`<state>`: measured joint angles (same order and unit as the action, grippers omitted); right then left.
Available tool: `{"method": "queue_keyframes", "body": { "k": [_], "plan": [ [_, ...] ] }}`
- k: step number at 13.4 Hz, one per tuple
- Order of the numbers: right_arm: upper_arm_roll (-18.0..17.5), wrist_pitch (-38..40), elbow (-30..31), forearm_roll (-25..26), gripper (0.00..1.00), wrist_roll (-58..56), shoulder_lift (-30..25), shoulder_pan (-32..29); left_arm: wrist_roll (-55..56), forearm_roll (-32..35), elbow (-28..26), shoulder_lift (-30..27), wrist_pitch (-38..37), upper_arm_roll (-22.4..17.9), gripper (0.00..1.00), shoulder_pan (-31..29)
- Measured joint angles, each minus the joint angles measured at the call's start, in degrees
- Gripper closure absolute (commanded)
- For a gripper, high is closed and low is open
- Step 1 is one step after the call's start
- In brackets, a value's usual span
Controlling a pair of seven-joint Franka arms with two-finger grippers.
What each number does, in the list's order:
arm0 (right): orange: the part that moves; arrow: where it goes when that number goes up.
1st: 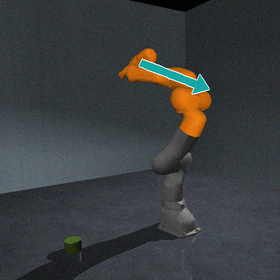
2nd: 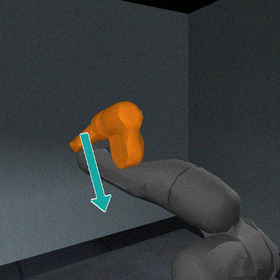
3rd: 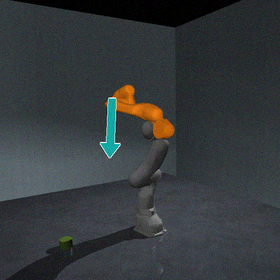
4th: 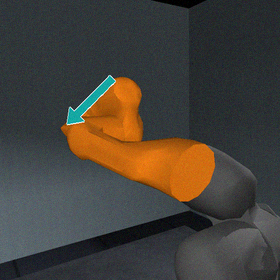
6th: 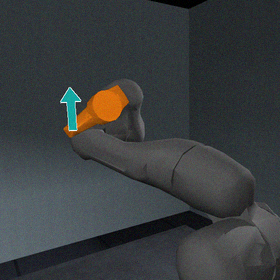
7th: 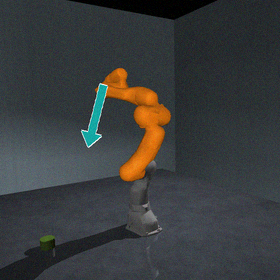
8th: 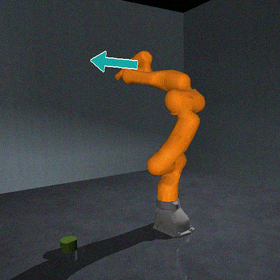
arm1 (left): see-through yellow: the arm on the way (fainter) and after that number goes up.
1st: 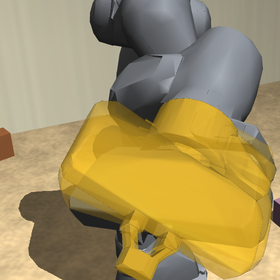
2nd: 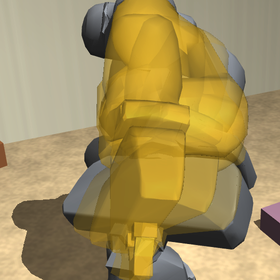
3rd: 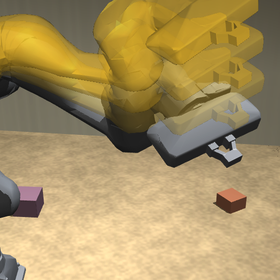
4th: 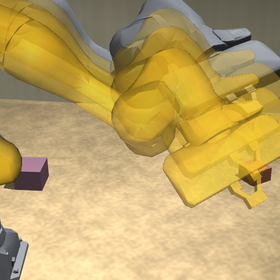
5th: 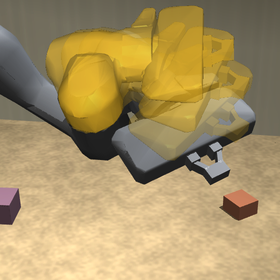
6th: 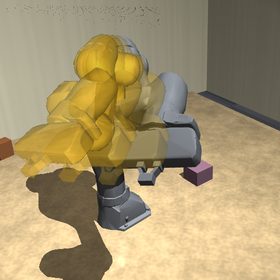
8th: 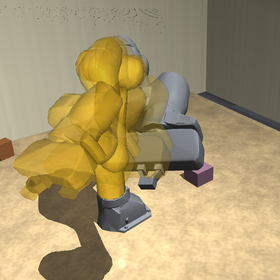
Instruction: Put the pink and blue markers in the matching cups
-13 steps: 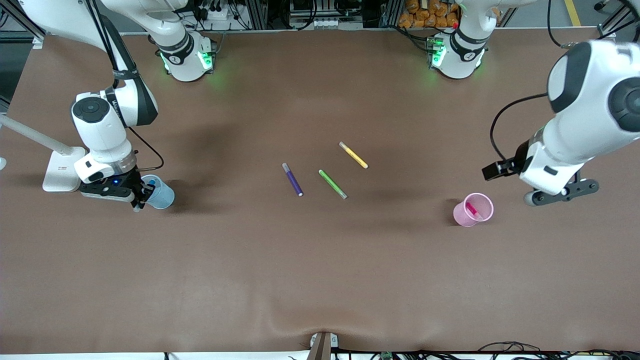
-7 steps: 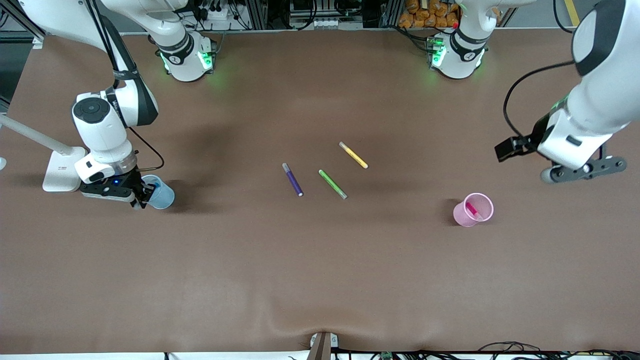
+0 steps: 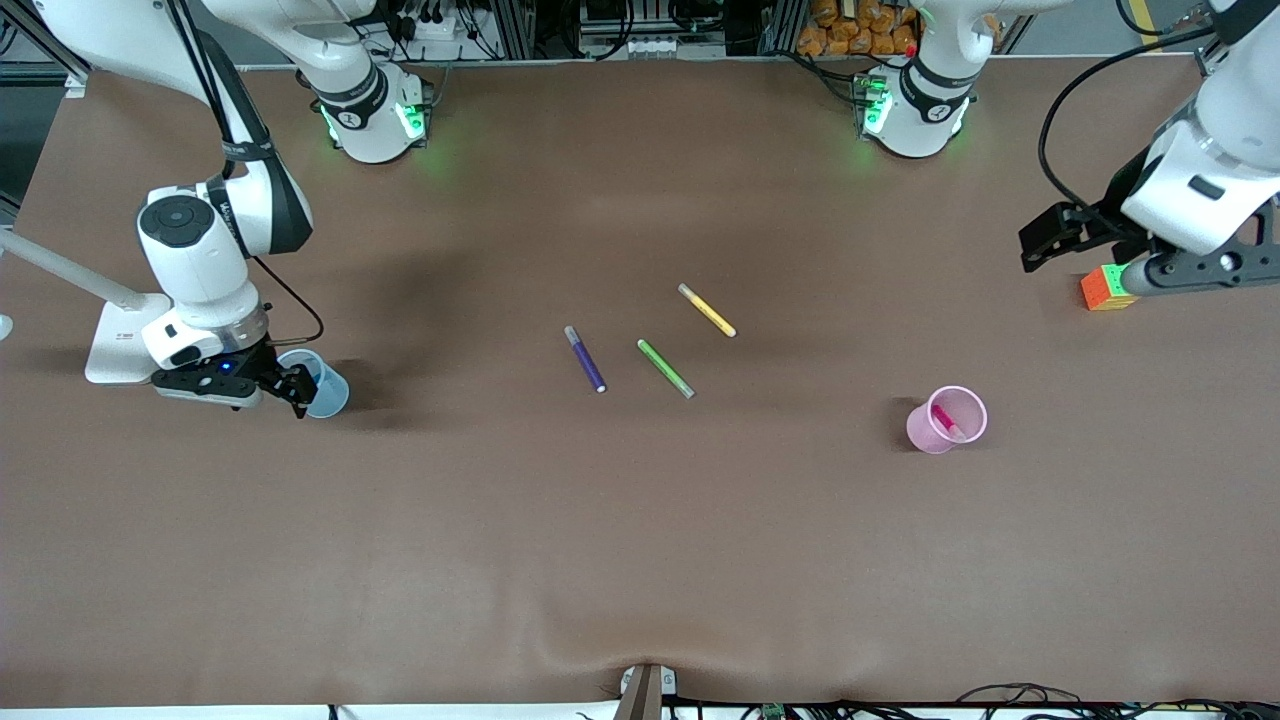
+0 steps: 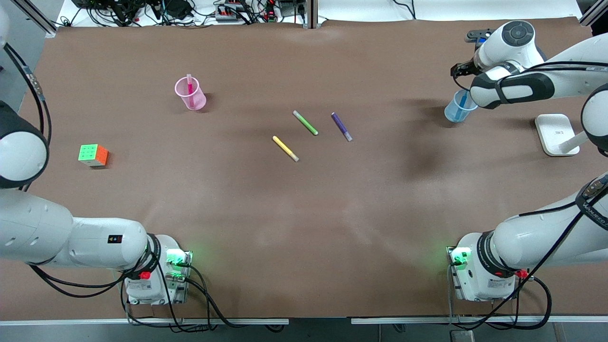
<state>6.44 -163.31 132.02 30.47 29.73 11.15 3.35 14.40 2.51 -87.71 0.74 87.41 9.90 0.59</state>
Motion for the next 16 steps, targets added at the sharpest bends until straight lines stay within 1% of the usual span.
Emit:
{"method": "queue_keyframes", "body": {
  "k": [2, 3, 5, 7, 9, 12, 14, 16],
  "plan": [
    [-0.03, 3.78, -2.68, -0.67, 0.0, 0.07, -0.02, -0.01, -0.03, 0.0, -0.01, -0.83, -0.66, -0.01, 0.0, -0.29],
    [-0.14, 5.81, -4.13, -2.1, 0.0, 0.1, -0.02, -0.01, -0.03, -0.01, -0.01, -1.23, -0.99, -0.04, 0.0, -0.52],
    [-0.72, 11.39, -7.38, -7.41, 0.0, 0.01, -0.03, 0.36, -0.19, -0.01, -0.18, -2.14, -1.41, -0.25, 0.0, -1.25],
    [-1.16, 19.65, -11.77, -12.45, 0.0, -0.03, -0.04, 1.72, -0.89, -0.01, -0.67, -2.85, -1.64, -0.43, 0.0, -1.78],
    [-1.36, 29.24, -17.53, -17.57, 0.0, -0.55, -0.03, 2.95, -1.36, -0.01, -0.94, -3.12, -1.68, -1.14, 0.0, -1.84],
    [-1.25, 41.79, -26.28, -25.72, 0.0, -5.65, 0.37, 3.28, -2.63, -0.05, -1.15, -3.12, -1.79, -2.51, 0.0, -1.45],
    [-1.02, 50.41, -33.2, -29.04, 0.0, -7.89, 1.66, 2.76, -2.96, -0.07, -1.18, -3.12, -1.78, -4.94, 0.0, 0.74],
    [-0.88, 58.82, -40.6, -31.75, 0.0, -9.28, 3.83, 1.63, -2.97, -0.07, -1.19, -3.12, -1.78, -6.03, 0.0, 2.0]
  ]
}}
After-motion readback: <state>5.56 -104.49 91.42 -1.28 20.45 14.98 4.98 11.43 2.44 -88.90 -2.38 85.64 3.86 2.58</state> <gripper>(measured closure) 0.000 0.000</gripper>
